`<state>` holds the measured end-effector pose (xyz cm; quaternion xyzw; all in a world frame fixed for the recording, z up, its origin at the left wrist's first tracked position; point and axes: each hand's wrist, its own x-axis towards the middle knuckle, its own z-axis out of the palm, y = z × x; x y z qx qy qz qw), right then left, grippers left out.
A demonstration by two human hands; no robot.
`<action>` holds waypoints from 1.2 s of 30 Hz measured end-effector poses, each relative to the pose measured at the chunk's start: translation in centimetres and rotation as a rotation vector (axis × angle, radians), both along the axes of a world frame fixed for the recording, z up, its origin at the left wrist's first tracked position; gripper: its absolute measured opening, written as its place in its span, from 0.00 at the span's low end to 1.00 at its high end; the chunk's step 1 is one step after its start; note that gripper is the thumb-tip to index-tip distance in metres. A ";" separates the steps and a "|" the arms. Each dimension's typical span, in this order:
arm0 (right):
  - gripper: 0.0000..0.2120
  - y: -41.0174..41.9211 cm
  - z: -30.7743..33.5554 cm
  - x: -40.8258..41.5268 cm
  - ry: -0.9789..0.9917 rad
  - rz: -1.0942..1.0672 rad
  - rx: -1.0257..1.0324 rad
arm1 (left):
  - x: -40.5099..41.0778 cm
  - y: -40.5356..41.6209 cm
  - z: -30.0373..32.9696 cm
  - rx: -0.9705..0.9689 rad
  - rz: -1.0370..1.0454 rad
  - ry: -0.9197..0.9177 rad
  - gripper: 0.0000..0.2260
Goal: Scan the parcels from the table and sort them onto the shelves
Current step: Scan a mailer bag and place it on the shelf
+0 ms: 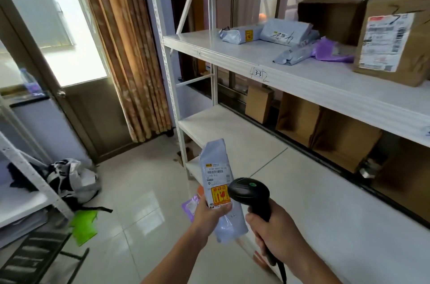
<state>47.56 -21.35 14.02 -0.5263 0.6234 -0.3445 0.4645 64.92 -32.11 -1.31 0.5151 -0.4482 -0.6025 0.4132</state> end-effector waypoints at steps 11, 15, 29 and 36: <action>0.05 -16.7 0.5 1.7 -0.003 -0.028 0.027 | 1.0 -17.9 -1.2 0.064 -0.034 -0.008 0.28; 0.05 -22.0 -0.4 3.0 -0.003 -0.105 0.060 | 1.4 -24.5 -2.5 0.112 -0.054 -0.036 0.26; 0.03 -34.2 -2.9 1.4 0.070 -0.480 0.152 | -6.7 -44.4 -7.6 0.263 -0.374 -0.232 0.27; 0.02 -36.7 -5.0 -2.7 0.103 -0.614 0.193 | -14.1 -49.3 -13.5 0.257 -0.468 -0.449 0.26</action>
